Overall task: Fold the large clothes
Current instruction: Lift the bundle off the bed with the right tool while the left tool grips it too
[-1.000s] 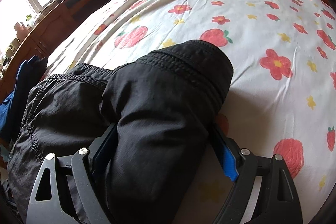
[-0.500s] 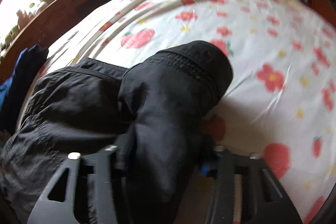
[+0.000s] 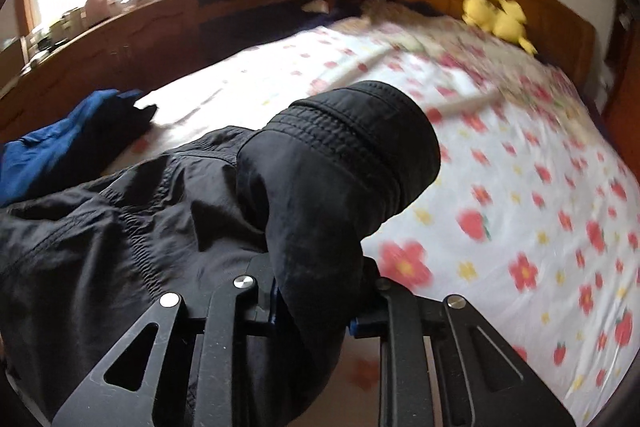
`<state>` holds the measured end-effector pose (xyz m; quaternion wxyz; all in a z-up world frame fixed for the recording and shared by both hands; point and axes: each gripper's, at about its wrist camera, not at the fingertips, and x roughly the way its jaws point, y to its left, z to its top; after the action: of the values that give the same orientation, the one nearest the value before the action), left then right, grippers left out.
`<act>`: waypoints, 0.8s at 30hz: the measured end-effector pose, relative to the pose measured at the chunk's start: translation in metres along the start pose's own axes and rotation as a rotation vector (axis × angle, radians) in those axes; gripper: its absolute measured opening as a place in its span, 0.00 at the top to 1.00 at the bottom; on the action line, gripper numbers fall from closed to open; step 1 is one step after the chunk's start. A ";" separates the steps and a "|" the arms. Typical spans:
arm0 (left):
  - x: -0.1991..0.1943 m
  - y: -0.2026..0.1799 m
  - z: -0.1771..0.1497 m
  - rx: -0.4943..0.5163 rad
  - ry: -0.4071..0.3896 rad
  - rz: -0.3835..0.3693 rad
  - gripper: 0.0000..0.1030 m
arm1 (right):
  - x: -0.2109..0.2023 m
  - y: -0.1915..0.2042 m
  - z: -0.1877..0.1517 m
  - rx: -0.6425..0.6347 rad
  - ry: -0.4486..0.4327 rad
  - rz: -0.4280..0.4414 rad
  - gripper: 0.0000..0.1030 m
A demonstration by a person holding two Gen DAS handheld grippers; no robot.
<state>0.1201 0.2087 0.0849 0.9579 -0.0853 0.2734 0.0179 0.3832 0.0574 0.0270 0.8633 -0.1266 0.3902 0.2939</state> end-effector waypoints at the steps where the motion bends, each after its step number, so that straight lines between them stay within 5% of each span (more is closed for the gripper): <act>1: -0.009 0.013 0.008 -0.004 -0.017 0.022 0.90 | -0.001 0.011 0.010 -0.010 -0.011 0.009 0.77; 8: -0.080 0.108 0.050 -0.015 -0.110 0.227 0.90 | 0.009 0.131 0.111 -0.120 -0.093 0.118 0.77; 13: -0.111 0.181 0.060 -0.058 -0.103 0.402 0.90 | 0.034 0.224 0.160 -0.202 -0.095 0.200 0.77; 20: -0.134 0.259 0.043 -0.154 -0.076 0.541 0.90 | 0.070 0.296 0.171 -0.252 -0.067 0.281 0.77; 24: -0.123 0.275 0.028 -0.183 -0.031 0.582 0.89 | 0.103 0.308 0.155 -0.243 0.049 0.290 0.73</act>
<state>0.0078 0.4855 0.1312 0.9049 -0.0891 0.2691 0.3175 0.3438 0.4137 0.0558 0.7806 -0.1794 0.3869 0.4569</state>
